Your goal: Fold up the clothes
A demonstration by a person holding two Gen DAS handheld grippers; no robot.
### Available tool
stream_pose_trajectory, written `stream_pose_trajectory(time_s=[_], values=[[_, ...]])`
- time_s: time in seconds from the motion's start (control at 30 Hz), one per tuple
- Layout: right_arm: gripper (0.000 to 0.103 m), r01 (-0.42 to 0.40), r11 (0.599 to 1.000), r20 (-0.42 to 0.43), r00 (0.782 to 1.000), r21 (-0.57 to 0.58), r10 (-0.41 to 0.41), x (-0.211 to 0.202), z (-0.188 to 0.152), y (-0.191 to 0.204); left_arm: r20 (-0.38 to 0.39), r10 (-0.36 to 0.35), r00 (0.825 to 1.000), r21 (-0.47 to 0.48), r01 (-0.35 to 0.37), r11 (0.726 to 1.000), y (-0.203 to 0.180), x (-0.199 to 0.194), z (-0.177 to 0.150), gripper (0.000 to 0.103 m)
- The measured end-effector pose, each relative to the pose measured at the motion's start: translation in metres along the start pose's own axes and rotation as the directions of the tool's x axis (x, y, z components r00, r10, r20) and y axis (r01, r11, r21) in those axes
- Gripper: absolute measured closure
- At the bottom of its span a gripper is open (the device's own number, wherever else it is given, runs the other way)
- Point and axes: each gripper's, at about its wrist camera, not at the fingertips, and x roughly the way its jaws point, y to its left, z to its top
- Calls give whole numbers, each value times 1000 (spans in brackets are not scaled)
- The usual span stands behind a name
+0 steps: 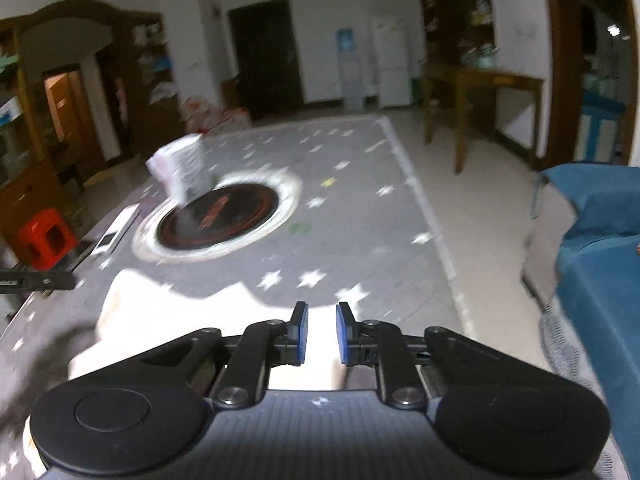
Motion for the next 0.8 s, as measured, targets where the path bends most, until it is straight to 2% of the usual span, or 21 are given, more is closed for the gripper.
stream_pose_trajectory(time_s=[0.03,0.07,0.2,0.3,0.5,0.57,0.7,0.8], values=[[88,-24,1000,-23,999,0,24,2,-2,3,-14,-24,1000,30,24,999,-12,4,-3,63],[88,-50,999,-48,998,6,50,5,-5,5,-29,-47,998,59,49,997,-23,8,-7,59],[87,-144,988,-136,979,51,149,19,-15,15,-91,-115,989,163,129,978,-69,28,-21,58],[87,-195,976,-167,964,95,209,34,-17,21,-117,-137,984,179,156,971,-86,39,-29,58],[87,-195,966,-156,963,167,221,77,-10,21,-126,-120,985,176,141,974,-82,35,-35,55],[87,-154,975,-176,967,160,182,88,-10,24,-121,-113,986,174,133,976,-78,31,-36,53],[87,-147,968,-176,967,203,184,98,-16,28,-112,-99,989,160,116,980,-72,25,-41,47],[100,-156,966,-168,967,205,192,96,-15,33,-131,-92,987,142,110,984,-71,28,-44,47]])
